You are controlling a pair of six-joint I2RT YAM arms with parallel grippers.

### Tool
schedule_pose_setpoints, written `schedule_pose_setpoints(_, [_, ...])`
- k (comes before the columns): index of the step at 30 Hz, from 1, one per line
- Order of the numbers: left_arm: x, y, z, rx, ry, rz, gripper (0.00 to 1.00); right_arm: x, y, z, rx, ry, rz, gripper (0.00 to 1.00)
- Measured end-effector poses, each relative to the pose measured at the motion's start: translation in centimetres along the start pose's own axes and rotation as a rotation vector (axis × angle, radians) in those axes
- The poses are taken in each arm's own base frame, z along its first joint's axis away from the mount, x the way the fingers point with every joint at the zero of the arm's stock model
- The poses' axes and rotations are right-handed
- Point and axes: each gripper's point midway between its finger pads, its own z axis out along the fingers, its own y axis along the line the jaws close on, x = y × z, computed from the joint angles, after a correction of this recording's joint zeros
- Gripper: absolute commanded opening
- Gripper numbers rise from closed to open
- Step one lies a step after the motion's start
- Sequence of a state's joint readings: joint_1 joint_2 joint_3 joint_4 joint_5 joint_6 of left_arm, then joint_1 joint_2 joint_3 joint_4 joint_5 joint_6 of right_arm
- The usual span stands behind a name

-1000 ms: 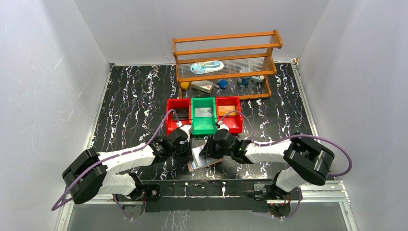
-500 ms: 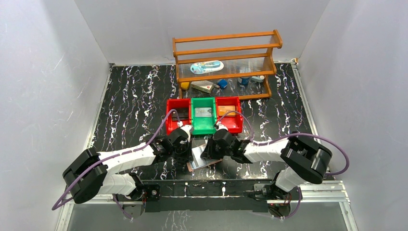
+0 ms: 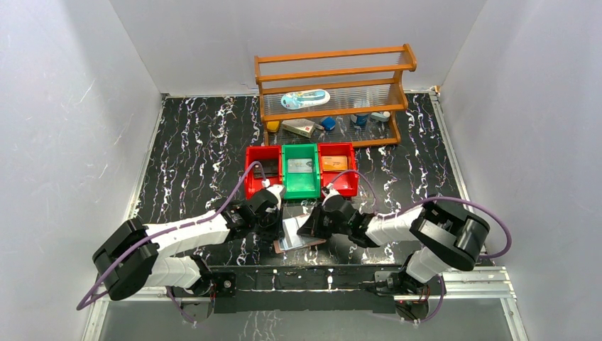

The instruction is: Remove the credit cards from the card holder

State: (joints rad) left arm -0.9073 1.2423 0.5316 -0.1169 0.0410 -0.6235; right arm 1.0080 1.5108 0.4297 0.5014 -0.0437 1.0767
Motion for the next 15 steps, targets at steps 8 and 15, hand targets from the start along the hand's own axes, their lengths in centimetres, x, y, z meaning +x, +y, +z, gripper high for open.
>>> schedule_pose_setpoints(8, [-0.2,-0.2,0.3,-0.003,0.001,-0.014,0.05,1.0,-0.8,-1.5,-0.087,0.028,0.087,0.04])
schedule_pose_setpoints(15, [-0.3,-0.3,0.4,-0.008,0.002,-0.024,0.05,0.9,-1.3,-2.5,-0.145,0.017,0.169,0.05])
